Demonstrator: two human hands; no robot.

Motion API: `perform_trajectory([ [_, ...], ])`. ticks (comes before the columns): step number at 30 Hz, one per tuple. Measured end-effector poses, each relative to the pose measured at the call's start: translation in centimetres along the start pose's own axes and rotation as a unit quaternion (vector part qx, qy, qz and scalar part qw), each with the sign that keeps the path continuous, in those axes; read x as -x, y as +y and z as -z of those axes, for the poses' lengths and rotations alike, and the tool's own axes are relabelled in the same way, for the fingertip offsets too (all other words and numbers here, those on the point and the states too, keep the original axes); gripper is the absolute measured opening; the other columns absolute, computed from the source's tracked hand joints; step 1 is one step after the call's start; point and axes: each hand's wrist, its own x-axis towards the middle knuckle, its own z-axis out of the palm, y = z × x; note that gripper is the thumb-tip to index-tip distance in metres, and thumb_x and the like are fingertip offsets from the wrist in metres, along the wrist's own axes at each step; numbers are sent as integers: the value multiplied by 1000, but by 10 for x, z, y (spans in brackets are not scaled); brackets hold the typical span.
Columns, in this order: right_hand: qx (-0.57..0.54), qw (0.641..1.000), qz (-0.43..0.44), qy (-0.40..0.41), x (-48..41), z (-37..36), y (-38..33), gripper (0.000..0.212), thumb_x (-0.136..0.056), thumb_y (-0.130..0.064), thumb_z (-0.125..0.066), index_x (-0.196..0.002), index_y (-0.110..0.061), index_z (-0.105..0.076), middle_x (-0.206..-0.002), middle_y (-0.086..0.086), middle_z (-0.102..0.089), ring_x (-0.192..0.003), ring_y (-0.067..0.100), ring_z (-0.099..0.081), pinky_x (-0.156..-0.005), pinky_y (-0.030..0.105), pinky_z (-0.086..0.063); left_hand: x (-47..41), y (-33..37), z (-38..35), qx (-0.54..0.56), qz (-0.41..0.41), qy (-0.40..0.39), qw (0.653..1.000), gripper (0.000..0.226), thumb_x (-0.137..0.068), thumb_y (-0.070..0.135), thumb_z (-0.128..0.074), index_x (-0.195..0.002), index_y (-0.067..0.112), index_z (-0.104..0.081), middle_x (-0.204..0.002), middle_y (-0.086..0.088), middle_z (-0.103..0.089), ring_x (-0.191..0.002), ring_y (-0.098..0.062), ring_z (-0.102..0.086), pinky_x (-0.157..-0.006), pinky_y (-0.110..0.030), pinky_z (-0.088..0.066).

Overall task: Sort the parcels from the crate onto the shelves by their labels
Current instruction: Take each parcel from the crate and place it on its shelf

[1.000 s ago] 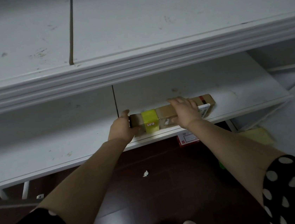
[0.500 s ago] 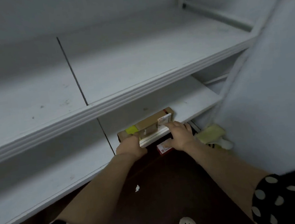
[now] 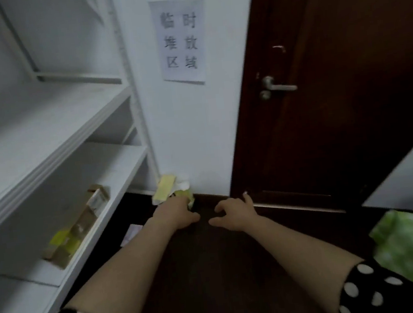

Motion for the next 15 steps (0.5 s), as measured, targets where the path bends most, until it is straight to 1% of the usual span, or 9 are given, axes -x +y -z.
perform_trajectory([
  [2,-16,999,-49,15,37,4,44,50,-90,-52,-50,-131,-23,-53,-134,-2,-54,-130,17,-43,-116,45,3,10,48,-16,-16,-44,-24,999,64,-87,43,-58,-141,15,-40,-139,-5,-48,-125,-21,-48,-98,-31,-41],
  [3,-23,997,-70,27,56,5,64,49,-91,-51,-51,-131,-22,-53,-133,-3,-54,-129,16,-43,-116,45,3,15,73,-24,-25,-66,-35,997,63,-86,43,-59,-140,14,-42,-136,-6,-50,-122,-21,-50,-96,-31,-43],
  [7,-70,983,-156,71,149,7,161,46,-90,-50,-52,-128,-24,-55,-128,-5,-58,-127,14,-46,-116,45,3,41,185,-66,-77,-153,-48,984,48,-81,44,-62,-121,18,-55,-117,-3,-59,-105,-20,-58,-88,-33,-48],
  [9,-105,970,-202,80,205,4,217,45,-90,-50,-52,-127,-25,-55,-126,-5,-58,-127,15,-46,-116,45,1,61,245,-98,-89,-197,-60,974,47,-82,43,-63,-121,18,-57,-108,0,-60,-99,-17,-59,-82,-30,-49],
  [10,-121,962,-230,84,234,2,245,46,-89,-51,-53,-127,-25,-55,-127,-5,-58,-128,16,-45,-116,44,-1,72,276,-116,-91,-217,-70,969,49,-83,43,-63,-125,19,-55,-111,0,-60,-100,-16,-59,-82,-29,-49],
  [12,-152,938,-291,106,293,0,297,47,-88,-52,-53,-128,-26,-54,-130,-4,-57,-130,16,-43,-115,42,-5,98,336,-152,-105,-249,-90,959,60,-85,41,-63,-137,20,-45,-128,-2,-54,-111,-16,-56,-89,-29,-48],
  [13,-167,924,-321,120,322,-2,321,48,-88,-52,-53,-128,-26,-54,-131,-4,-56,-130,16,-43,-115,40,-7,112,366,-168,-113,-267,-95,952,63,-85,42,-63,-141,20,-41,-135,-2,-51,-118,-17,-53,-93,-30,-47],
  [15,-196,895,-375,143,376,-7,366,49,-89,-51,-53,-129,-24,-53,-131,-3,-56,-130,17,-43,-114,40,-13,139,420,-198,-121,-299,-111,940,66,-84,44,-64,-141,21,-40,-140,-2,-48,-123,-18,-51,-98,-33,-46],
])
